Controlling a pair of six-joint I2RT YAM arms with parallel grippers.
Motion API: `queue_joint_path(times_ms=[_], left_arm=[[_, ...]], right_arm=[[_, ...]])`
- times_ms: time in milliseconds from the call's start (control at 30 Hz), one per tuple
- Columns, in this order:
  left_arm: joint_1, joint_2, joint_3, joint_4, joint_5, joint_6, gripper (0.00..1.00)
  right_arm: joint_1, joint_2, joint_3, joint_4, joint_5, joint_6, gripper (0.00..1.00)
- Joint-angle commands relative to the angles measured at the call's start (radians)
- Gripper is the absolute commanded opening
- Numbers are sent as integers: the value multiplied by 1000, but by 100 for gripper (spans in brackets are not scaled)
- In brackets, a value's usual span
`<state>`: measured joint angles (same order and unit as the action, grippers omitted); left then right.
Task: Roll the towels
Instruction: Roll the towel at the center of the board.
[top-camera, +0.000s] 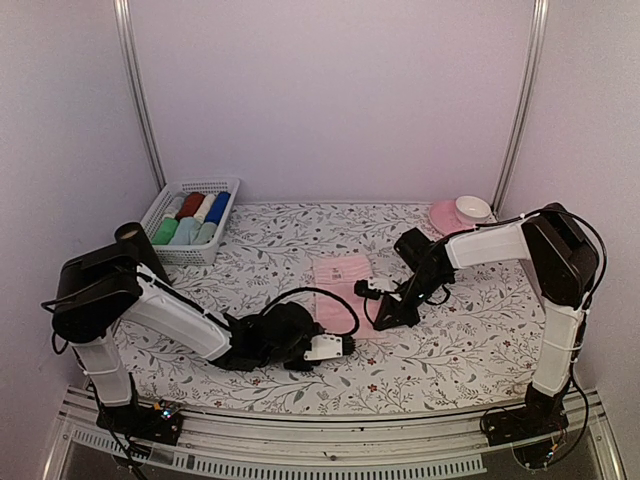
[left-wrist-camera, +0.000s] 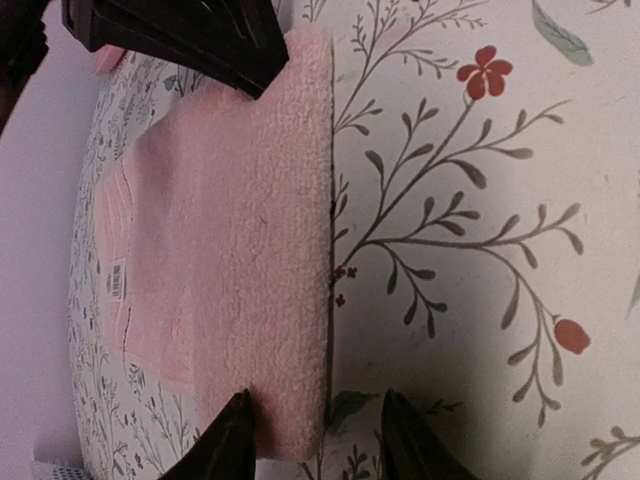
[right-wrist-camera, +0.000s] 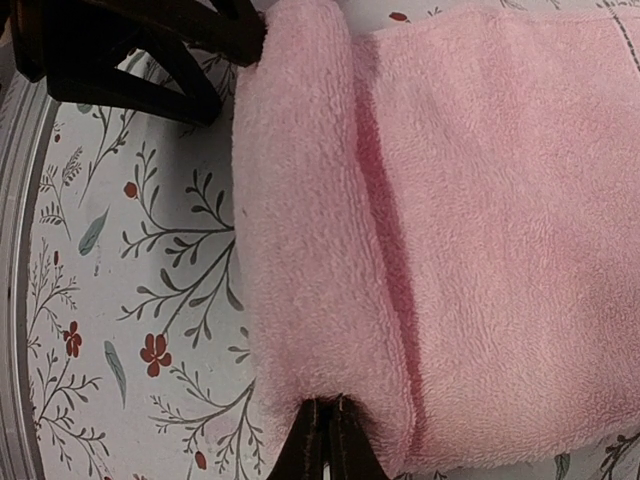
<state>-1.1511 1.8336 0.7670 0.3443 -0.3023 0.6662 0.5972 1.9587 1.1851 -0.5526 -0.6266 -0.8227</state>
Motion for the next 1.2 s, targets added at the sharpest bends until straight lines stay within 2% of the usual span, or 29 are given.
queue_joint_path(times_ms=[0, 233, 500, 733, 933, 1167], left_arm=[[-6, 31, 12, 4, -45, 13, 43], [-11, 1, -31, 72, -49, 44, 44], [-15, 30, -38, 113, -74, 62, 50], [-13, 76, -4, 75, -87, 52, 48], [-11, 96, 13, 35, -87, 44, 38], [5, 98, 37, -25, -71, 8, 19]], right_arm=[[1, 40, 6, -27, 34, -3, 4], [1, 56, 13, -29, 39, -1, 4], [1, 60, 15, -37, 37, 0, 4], [2, 63, 16, -46, 30, -7, 4], [1, 63, 16, -53, 21, -10, 4], [1, 37, 16, -55, 12, -21, 4]])
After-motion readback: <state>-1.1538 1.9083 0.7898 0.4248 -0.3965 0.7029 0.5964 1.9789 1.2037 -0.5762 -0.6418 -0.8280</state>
